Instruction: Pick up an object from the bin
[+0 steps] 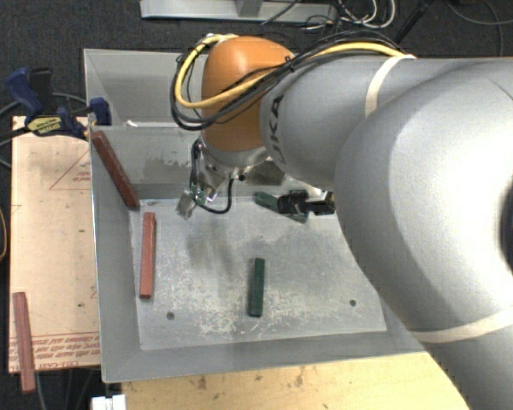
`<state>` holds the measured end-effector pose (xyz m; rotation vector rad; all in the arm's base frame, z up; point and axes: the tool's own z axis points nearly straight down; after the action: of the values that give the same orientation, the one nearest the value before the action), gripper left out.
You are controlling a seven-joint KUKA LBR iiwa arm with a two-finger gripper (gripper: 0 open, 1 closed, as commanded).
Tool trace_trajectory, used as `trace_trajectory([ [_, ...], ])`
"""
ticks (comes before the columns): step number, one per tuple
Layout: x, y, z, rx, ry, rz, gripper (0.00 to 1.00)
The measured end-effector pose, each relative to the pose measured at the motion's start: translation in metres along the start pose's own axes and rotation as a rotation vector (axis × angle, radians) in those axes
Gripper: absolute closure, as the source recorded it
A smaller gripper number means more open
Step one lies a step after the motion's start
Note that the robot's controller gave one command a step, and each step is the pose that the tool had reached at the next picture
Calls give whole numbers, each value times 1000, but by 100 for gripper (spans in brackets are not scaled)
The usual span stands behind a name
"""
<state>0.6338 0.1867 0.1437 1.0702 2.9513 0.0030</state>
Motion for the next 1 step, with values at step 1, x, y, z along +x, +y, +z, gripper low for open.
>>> trace_trajectory([
  [1, 22, -53, 10, 7, 5, 54, 100],
])
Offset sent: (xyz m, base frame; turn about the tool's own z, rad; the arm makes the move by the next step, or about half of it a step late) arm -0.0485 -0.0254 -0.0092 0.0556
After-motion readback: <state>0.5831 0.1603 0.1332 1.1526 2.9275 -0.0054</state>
